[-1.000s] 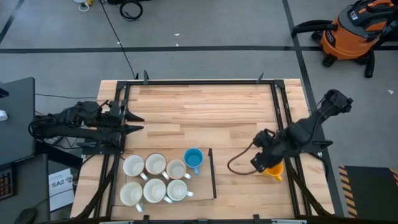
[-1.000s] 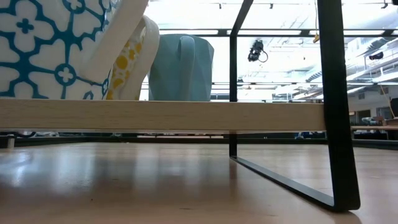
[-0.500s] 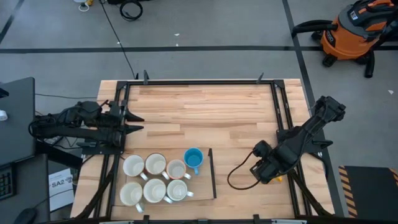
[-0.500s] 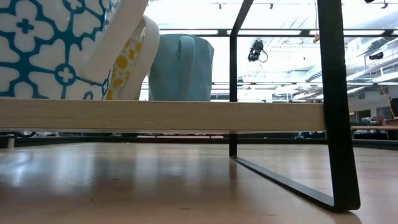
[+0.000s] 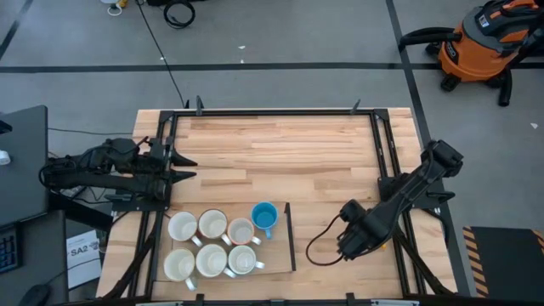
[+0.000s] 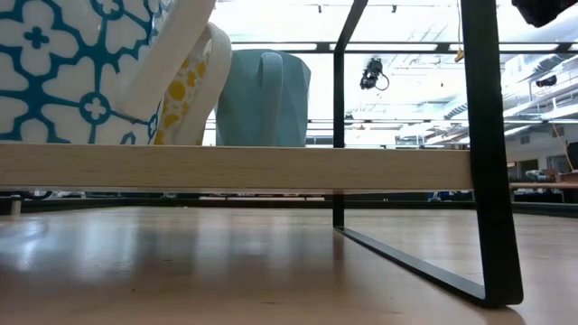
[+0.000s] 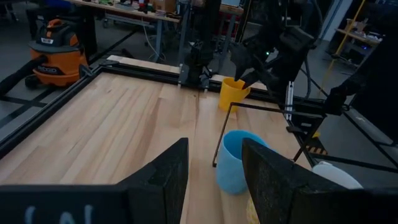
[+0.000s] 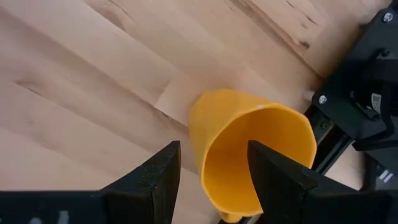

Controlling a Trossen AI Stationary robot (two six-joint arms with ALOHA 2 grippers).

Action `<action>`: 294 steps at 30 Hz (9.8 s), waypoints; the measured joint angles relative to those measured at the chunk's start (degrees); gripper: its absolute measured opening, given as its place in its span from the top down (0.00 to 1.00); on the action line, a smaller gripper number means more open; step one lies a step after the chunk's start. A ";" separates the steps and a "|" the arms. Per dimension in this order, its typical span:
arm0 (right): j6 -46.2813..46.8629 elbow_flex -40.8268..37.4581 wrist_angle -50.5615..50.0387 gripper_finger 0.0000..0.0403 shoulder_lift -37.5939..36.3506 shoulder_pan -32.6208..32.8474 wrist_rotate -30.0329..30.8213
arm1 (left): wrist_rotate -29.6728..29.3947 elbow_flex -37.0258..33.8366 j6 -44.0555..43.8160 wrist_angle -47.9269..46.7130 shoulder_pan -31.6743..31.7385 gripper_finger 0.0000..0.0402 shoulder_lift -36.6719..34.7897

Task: Place coffee mugs
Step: Put the yellow mug on the shelf

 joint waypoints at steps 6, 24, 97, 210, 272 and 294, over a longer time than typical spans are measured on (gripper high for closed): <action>-3.51 -0.01 0.05 0.52 2.67 0.02 0.32 | 0.00 0.00 0.00 0.00 -0.01 0.61 0.00; -2.97 -0.33 0.29 0.52 5.41 -0.11 -0.22 | -0.02 0.00 0.04 -0.57 0.00 0.61 0.04; -15.31 41.94 17.72 0.94 5.37 -11.95 -3.34 | -0.03 0.00 0.04 -2.74 -0.02 0.61 0.04; -28.74 42.01 29.15 0.94 17.67 -14.79 0.15 | 0.85 0.04 -2.57 14.39 -0.75 0.61 9.14; -4.20 16.11 1.34 0.93 9.65 -4.45 2.21 | 1.68 0.00 1.57 25.29 -5.58 0.61 25.88; -4.61 8.63 6.47 0.92 9.74 -6.82 1.11 | 1.68 0.00 1.57 25.29 -5.59 0.61 25.88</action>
